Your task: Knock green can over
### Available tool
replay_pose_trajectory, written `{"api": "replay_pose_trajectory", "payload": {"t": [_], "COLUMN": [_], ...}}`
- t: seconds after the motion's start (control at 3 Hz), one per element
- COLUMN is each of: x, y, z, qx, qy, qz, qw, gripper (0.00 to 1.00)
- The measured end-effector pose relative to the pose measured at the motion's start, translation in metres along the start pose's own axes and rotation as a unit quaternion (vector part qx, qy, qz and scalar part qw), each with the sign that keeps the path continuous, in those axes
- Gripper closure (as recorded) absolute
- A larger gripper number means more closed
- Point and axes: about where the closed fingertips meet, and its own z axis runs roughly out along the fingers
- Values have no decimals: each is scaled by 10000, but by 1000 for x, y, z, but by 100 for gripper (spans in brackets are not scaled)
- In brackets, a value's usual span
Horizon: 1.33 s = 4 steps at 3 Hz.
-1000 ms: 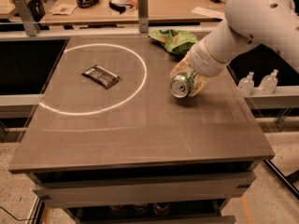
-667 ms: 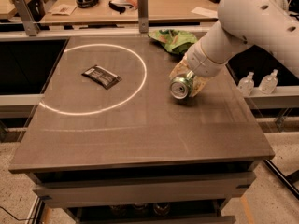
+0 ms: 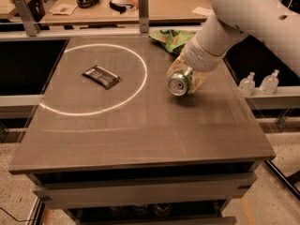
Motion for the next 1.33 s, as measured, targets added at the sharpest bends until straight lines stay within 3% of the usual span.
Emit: {"api": "replay_pose_trajectory", "payload": {"t": [0.33, 1.0, 1.33], "x": [-2, -7, -8], "y": [1, 8, 3], "z": [-3, -3, -3], "qx": [-154, -443, -569], "qy": [-106, -373, -872], "qz": [-20, 273, 949], "qw": [9998, 9979, 9900], "gripper": [5, 0, 0]}}
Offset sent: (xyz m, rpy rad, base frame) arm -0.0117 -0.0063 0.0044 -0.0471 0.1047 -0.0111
